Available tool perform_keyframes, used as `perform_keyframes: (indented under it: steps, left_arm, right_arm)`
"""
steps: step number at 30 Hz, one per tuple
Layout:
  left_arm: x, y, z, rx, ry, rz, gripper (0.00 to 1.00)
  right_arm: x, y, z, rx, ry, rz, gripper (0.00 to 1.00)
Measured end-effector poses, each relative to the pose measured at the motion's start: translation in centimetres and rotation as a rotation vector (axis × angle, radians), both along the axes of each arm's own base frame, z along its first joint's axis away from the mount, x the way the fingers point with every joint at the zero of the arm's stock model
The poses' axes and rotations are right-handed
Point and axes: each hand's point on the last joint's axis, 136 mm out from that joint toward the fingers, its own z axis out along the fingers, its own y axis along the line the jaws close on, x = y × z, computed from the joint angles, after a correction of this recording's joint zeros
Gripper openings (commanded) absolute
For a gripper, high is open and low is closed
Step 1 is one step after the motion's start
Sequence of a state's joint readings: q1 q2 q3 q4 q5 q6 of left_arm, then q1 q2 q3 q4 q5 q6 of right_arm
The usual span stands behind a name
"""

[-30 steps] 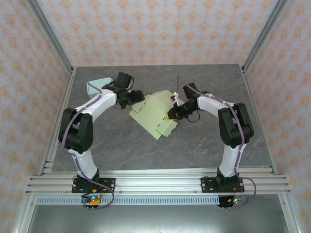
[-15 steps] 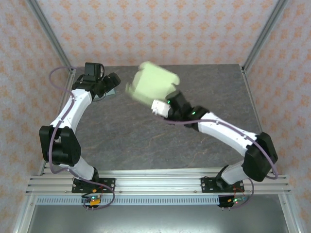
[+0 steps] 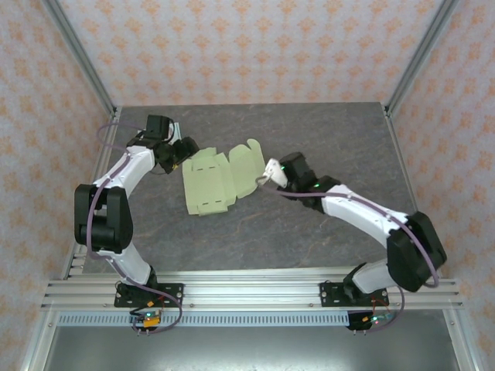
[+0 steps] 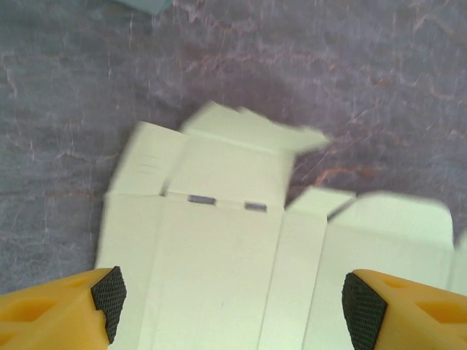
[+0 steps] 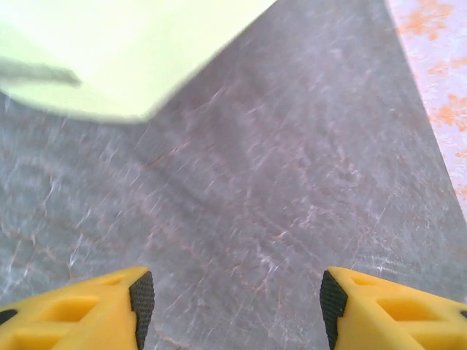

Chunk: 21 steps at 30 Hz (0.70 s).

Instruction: Fold the paper box

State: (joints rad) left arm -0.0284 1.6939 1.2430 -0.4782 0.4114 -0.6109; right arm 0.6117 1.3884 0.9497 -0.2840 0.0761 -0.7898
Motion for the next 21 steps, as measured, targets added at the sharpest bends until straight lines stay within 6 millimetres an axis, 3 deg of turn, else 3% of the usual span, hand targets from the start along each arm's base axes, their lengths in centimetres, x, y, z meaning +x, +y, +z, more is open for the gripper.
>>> perform_keyframes:
  steps: [3, 6, 12, 16, 21]
  left_arm:
    - [-2.9, -0.5, -2.0, 0.009, 0.068, -0.021, 0.81]
    - [-6.9, -1.0, -3.4, 0.022, 0.144, -0.033, 0.81]
    - [-11.9, 0.0, -4.5, 0.086, 0.23, 0.049, 0.77]
    - [-12.1, -0.1, -5.9, 0.08, 0.262, 0.064, 0.6]
    - [-9.7, -0.8, -7.9, 0.083, 0.282, 0.018, 0.33]
  right_arm:
    - [0.8, -0.6, 2.4, 0.164, 0.001, -0.05, 0.71]
    - [1.7, -0.1, 3.6, 0.278, 0.029, -0.059, 0.75]
    - [5.5, 5.9, 4.5, 0.423, 0.141, 0.051, 0.67]
    - [6.3, 7.9, 3.3, 0.48, 0.21, 0.079, 0.67]
    - [6.0, 8.4, 2.9, 0.52, 0.255, 0.07, 0.67]
